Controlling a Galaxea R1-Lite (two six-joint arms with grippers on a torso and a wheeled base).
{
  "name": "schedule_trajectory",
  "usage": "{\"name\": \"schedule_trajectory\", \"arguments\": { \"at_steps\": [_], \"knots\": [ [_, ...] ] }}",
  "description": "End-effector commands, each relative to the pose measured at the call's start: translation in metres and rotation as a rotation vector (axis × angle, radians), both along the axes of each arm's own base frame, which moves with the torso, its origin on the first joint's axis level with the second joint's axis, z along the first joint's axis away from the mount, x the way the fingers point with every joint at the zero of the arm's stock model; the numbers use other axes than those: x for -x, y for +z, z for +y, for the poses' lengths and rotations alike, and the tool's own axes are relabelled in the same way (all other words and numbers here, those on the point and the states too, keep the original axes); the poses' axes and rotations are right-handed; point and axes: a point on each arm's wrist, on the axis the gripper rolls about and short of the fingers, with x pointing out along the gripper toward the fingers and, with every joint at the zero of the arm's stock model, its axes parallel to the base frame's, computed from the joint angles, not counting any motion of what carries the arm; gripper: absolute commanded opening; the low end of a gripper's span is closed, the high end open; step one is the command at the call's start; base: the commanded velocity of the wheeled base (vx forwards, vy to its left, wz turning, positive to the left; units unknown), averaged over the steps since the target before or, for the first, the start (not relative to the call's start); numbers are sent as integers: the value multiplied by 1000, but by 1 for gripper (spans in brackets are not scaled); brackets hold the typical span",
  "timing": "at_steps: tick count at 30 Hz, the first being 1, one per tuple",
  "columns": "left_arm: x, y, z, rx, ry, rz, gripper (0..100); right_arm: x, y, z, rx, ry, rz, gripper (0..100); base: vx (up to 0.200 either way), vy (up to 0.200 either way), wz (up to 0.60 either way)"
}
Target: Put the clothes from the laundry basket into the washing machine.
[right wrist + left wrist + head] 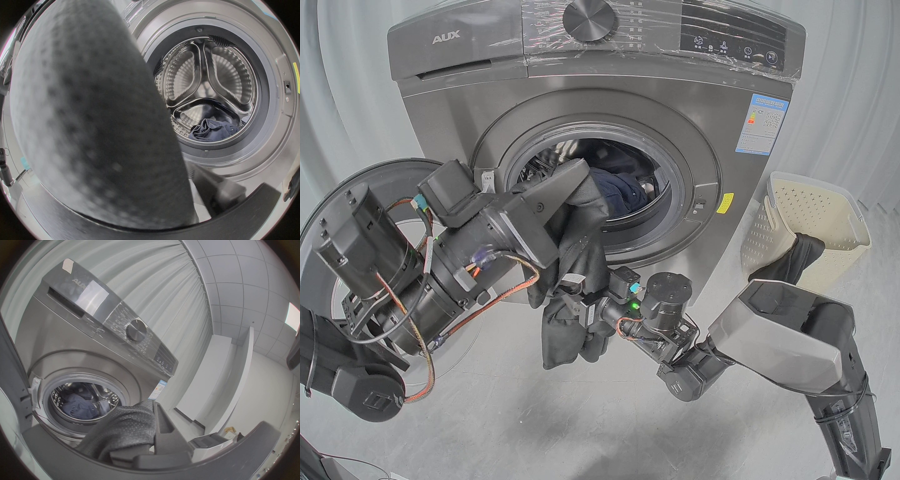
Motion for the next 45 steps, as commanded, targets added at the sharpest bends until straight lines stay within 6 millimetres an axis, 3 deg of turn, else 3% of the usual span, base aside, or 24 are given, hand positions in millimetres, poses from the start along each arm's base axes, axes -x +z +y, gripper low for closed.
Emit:
{"name": "schedule_trajectory", "arguments": {
  "at_steps": [1, 6, 10, 11, 15, 20, 25, 26, 30, 40, 45],
  "knots": [
    [-11, -5, 16, -27, 78, 0, 0, -1, 11, -13, -2, -23, -1, 0, 0, 0, 0],
    [-22, -26, 39, -112, 185, 29, 0, 9, 45, -40, -14, -56, -19, 0, 0, 0, 0],
    [-24, -38, 47, -154, 212, 64, 0, 15, 64, -50, -27, -63, -36, 0, 0, 0, 0],
    [-26, -50, 51, -184, 228, 101, 0, 19, 77, -53, -41, -65, -55, 0, 0, 0, 0],
    [-37, -81, 58, -275, 270, 170, 0, 25, 96, -57, -63, -63, -81, 0, 0, 0, 0],
    [-44, -119, 55, -375, 235, 233, 0, 33, 105, -55, -80, -51, -94, 0, 0, 0, 0],
    [-53, -135, 50, -361, 213, 212, 0, 34, 106, -54, -84, -49, -97, 0, 0, 0, 0],
    [-54, -138, 50, -364, 212, 216, 100, 34, 106, -54, -84, -50, -97, 0, 0, 0, 0],
    [-49, -153, 51, -392, 199, 267, 100, 30, 108, -57, -88, -62, -102, 0, 0, 0, 0],
    [3, -182, 53, -531, 90, 410, 100, 21, 124, -53, -137, -77, -151, 0, 0, 0, 0],
    [24, -190, 52, -625, 16, 409, 100, 21, 120, -48, -140, -86, -144, 0, 0, 0, 0]
  ]
}}
